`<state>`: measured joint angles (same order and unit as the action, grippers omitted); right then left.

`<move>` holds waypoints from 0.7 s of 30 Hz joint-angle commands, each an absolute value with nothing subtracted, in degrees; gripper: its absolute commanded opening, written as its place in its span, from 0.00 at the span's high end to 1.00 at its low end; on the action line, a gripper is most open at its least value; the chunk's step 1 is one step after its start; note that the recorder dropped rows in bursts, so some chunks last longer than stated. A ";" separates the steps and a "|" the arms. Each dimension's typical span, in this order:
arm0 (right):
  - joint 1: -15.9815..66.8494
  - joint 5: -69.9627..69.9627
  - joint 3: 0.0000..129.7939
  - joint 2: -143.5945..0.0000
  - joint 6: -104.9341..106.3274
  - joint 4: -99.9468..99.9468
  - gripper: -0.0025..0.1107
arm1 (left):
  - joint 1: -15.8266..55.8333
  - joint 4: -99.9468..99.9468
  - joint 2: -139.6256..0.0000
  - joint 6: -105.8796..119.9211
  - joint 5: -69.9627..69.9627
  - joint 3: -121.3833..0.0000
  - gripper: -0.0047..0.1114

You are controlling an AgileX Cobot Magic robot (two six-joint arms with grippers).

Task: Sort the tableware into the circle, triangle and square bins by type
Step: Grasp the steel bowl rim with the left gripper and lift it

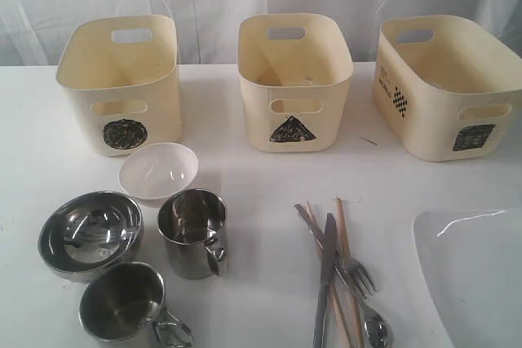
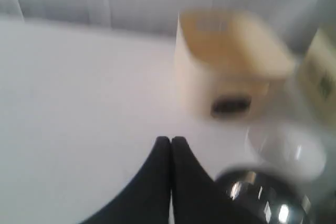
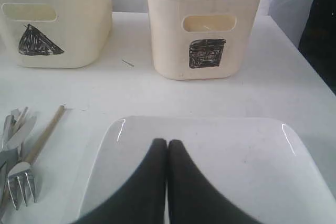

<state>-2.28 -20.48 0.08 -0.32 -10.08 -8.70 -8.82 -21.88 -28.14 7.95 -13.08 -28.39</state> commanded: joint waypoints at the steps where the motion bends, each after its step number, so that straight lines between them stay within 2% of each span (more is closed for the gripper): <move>1: -2.28 -20.19 0.00 0.00 -10.34 -8.57 0.98 | -8.58 -13.45 -48.18 7.84 -37.03 -35.48 0.96; 5: -2.28 -20.19 0.00 0.00 -10.34 -8.57 0.98 | -8.58 -30.45 -56.91 9.15 -36.62 -36.69 0.96; 8: -2.28 -20.19 0.00 0.00 -10.34 -8.57 0.98 | -8.54 -45.07 -60.88 29.95 -34.97 -36.69 0.93; 11: -2.28 -20.19 0.00 0.00 -10.34 -8.57 0.98 | -8.54 -59.19 -64.09 47.91 -35.61 -36.69 0.76; 15: -2.28 -20.19 0.00 0.00 -10.34 -8.57 0.98 | -8.54 -59.29 -66.59 53.17 -32.16 -36.69 0.52; 18: -2.28 -20.19 0.00 0.00 -10.34 -8.57 0.98 | -8.54 -60.66 -68.68 53.17 -30.57 -36.69 0.44; 21: -2.28 -20.19 0.00 0.00 -10.34 -8.57 0.98 | -8.54 -62.10 -70.65 52.68 -31.73 -36.69 0.44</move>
